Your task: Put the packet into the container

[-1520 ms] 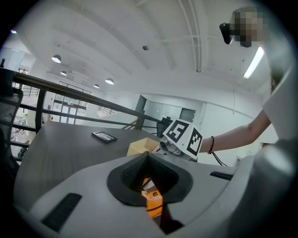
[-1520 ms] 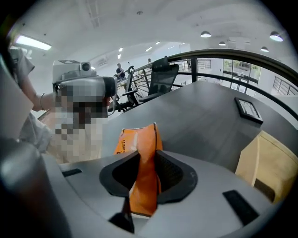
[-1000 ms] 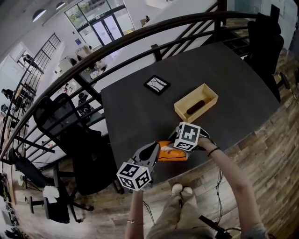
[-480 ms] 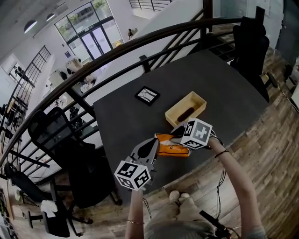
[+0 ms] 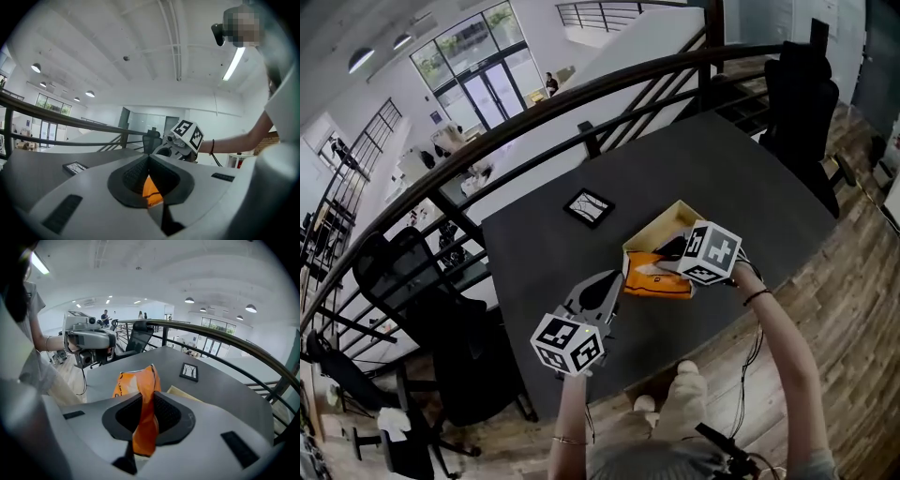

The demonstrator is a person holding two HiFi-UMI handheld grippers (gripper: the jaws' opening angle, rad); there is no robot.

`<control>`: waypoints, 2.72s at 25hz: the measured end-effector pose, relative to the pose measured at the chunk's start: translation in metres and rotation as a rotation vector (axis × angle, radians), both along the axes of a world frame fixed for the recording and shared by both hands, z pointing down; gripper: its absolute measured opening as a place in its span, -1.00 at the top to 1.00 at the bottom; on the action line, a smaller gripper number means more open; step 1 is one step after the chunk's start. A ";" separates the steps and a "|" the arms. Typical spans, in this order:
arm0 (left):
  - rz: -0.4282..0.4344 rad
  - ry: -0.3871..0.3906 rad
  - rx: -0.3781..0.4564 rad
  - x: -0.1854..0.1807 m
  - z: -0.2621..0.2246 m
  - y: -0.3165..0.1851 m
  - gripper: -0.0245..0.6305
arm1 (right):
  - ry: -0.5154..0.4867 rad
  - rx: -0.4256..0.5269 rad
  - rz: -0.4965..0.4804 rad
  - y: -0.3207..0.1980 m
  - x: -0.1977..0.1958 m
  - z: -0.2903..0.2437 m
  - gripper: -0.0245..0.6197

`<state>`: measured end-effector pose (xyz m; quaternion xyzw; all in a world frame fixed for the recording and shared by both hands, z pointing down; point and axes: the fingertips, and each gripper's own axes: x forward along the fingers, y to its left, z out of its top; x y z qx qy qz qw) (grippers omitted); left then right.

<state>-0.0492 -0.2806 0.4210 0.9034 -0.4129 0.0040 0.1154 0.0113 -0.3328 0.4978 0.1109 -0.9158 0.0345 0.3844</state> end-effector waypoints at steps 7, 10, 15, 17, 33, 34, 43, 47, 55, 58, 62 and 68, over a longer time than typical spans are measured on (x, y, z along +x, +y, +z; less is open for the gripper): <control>-0.080 0.023 -0.019 0.017 0.004 -0.041 0.90 | 0.058 0.020 -0.130 -0.049 0.021 0.002 0.74; -0.108 0.027 -0.030 0.024 0.008 -0.053 0.90 | 0.092 0.037 -0.199 -0.069 0.024 0.005 0.74; -0.171 0.031 -0.054 0.026 0.018 -0.074 0.90 | 0.111 0.038 -0.309 -0.092 0.021 0.014 0.74; -0.198 0.032 -0.059 0.024 0.021 -0.082 0.90 | 0.126 0.038 -0.356 -0.099 0.018 0.018 0.74; -0.387 0.032 -0.105 0.011 0.037 -0.118 0.90 | 0.177 0.071 -0.725 -0.106 0.006 0.045 0.74; -0.391 0.031 -0.110 0.010 0.038 -0.119 0.90 | 0.185 0.076 -0.745 -0.103 0.008 0.046 0.74; -0.406 0.032 -0.128 0.007 0.047 -0.125 0.90 | 0.242 0.059 -0.718 -0.095 0.010 0.073 0.74; -0.405 0.022 -0.139 0.010 0.052 -0.125 0.90 | 0.209 0.047 -0.693 -0.094 0.009 0.077 0.73; -0.413 0.015 -0.152 0.014 0.052 -0.124 0.90 | 0.198 0.013 -0.689 -0.090 0.016 0.072 0.60; -0.413 0.015 -0.152 0.014 0.052 -0.124 0.90 | 0.158 0.016 -0.667 -0.096 0.017 0.063 0.60; -0.398 0.014 -0.147 0.017 0.051 -0.125 0.90 | 0.047 0.003 -0.586 -0.104 0.011 0.049 0.60; -0.359 0.012 -0.109 0.026 0.041 -0.131 0.90 | -0.123 -0.015 -0.442 -0.108 -0.002 0.021 0.77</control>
